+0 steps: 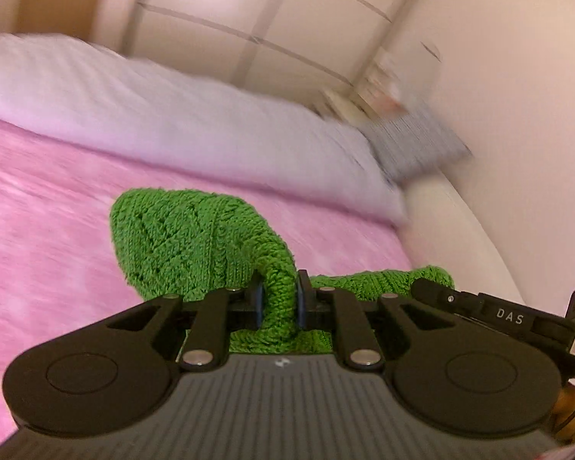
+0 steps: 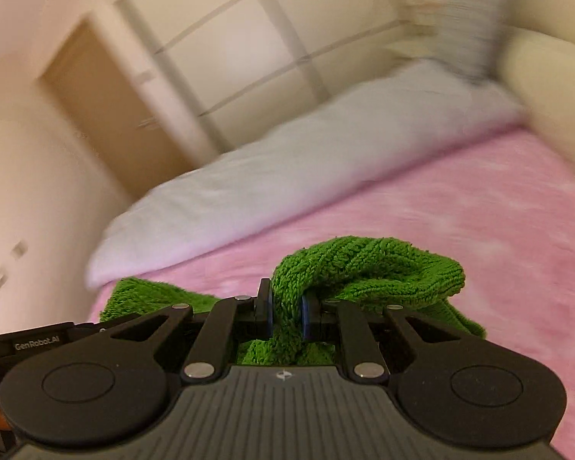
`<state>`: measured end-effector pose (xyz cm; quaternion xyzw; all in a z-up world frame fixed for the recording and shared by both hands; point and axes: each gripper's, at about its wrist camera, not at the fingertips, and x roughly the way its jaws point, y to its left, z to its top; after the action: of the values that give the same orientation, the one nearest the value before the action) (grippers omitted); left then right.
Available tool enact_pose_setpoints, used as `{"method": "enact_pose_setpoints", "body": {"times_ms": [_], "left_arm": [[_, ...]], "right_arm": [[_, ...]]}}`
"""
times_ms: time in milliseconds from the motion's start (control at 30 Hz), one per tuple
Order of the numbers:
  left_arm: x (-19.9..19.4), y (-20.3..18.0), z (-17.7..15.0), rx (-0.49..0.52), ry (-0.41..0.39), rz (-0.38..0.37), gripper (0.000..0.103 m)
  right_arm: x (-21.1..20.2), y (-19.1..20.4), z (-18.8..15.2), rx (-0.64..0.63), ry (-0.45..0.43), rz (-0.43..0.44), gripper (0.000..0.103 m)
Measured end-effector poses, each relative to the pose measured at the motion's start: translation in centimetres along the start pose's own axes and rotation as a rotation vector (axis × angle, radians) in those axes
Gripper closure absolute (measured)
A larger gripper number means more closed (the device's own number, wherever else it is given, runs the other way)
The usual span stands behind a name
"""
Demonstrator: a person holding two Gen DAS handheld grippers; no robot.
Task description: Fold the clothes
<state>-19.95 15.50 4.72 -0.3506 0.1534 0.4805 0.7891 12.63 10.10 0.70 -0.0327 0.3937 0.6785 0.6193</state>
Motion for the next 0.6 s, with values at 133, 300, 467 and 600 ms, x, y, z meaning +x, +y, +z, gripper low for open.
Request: {"method": "enact_pose_setpoints", "body": {"times_ms": [133,300,467,600], "left_arm": [[-4.6,6.8,1.8,-0.036,-0.053,0.126,0.085],[-4.7,14.7,1.0,-0.093,0.094,0.290,0.084],[-6.1,20.4,-2.8,-0.096,0.265,0.374,0.084],[-9.2,22.3,-6.5,-0.106,0.307,0.369,0.076]], "right_arm": [[5.0,9.3,-0.4,-0.083,0.040,0.117,0.084],[10.1,17.5,-4.2,-0.138,0.202,0.021,0.044],[10.0,21.3,-9.7,-0.163,0.330,-0.045,0.036],[10.0,24.3,-14.2,-0.183,0.431,-0.098,0.033]]}}
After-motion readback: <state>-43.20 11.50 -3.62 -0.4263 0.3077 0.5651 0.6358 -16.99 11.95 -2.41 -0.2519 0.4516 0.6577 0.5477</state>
